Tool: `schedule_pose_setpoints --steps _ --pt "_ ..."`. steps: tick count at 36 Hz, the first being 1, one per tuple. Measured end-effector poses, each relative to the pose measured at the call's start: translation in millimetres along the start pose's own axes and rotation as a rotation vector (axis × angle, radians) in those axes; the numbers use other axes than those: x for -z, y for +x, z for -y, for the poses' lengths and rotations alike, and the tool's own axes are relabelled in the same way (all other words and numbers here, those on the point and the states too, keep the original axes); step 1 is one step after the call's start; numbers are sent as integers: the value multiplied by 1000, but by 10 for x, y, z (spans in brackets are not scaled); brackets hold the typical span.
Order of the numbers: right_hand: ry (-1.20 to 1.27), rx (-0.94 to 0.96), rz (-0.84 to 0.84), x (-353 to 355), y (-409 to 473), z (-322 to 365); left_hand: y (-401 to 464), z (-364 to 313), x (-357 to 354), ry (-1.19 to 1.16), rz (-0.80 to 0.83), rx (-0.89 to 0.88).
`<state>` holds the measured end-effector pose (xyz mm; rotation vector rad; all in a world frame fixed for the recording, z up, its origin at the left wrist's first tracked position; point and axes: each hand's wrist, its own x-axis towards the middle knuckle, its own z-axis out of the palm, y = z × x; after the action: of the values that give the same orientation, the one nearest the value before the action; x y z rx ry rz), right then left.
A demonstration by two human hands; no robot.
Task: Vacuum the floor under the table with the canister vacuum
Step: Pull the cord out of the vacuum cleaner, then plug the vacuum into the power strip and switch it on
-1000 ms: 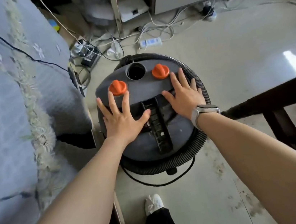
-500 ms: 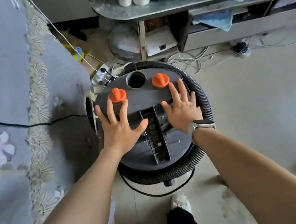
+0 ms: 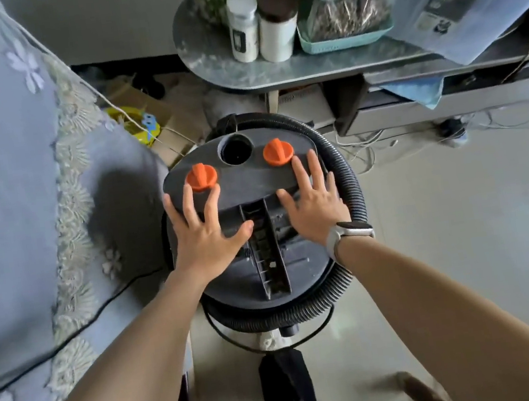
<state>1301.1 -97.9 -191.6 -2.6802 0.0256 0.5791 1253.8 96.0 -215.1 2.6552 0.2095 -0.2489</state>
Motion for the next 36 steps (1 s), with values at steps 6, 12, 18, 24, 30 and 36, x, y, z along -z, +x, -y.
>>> schedule_pose_setpoints --steps 6,12,18,24,30,36 --pt "36 30 -21 54 281 80 358 87 96 27 -90 -104" --pt "129 120 -71 145 298 50 472 152 95 85 -49 -69" --pt "595 -50 -171 277 436 -118 412 59 224 -10 -5 8" --pt "813 -318 -2 556 771 -196 471 -392 349 -127 -54 257" --pt "988 -211 84 922 814 -157 476 -877 258 -121 -141 163" --pt "882 127 199 1196 904 58 641 -1055 265 -178 -173 216"
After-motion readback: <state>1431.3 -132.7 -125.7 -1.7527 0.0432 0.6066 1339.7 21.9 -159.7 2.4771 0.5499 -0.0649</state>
